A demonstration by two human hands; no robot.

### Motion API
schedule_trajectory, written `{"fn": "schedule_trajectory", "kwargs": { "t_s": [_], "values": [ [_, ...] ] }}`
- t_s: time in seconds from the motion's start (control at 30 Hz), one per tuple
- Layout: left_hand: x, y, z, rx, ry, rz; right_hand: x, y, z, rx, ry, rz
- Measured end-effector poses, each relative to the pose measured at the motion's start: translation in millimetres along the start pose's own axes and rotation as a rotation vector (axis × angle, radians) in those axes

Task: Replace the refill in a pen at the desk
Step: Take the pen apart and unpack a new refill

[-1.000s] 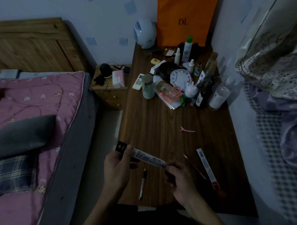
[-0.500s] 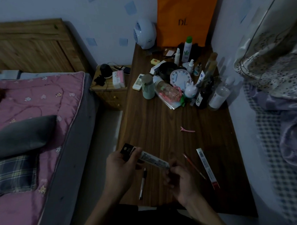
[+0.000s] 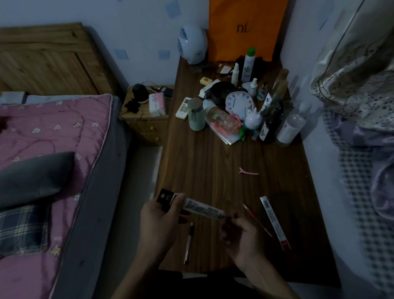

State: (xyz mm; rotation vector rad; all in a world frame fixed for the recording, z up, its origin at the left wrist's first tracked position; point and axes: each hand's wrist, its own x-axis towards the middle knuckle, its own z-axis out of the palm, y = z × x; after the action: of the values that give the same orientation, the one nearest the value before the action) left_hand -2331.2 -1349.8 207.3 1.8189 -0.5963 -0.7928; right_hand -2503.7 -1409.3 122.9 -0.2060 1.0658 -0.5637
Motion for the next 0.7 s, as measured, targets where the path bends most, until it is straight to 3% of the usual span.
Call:
{"fn": "schedule_trajectory", "kwargs": {
  "t_s": [0.4,0.53,0.7],
  "values": [
    [10.6,-11.9,-3.3,-0.105,0.030,-0.049,13.2,-0.8,3.0,-0.081,-0.019,-0.009],
    [12.9,-21.1,-7.0,-0.211,-0.098,-0.081,16.9,-3.7,2.3,-0.097,-0.024,-0.015],
    [16.4,-44.4,-0.3,-0.417,-0.224,-0.284,21.8,-6.2,6.8,-0.063,-0.071,0.006]
  ]
}}
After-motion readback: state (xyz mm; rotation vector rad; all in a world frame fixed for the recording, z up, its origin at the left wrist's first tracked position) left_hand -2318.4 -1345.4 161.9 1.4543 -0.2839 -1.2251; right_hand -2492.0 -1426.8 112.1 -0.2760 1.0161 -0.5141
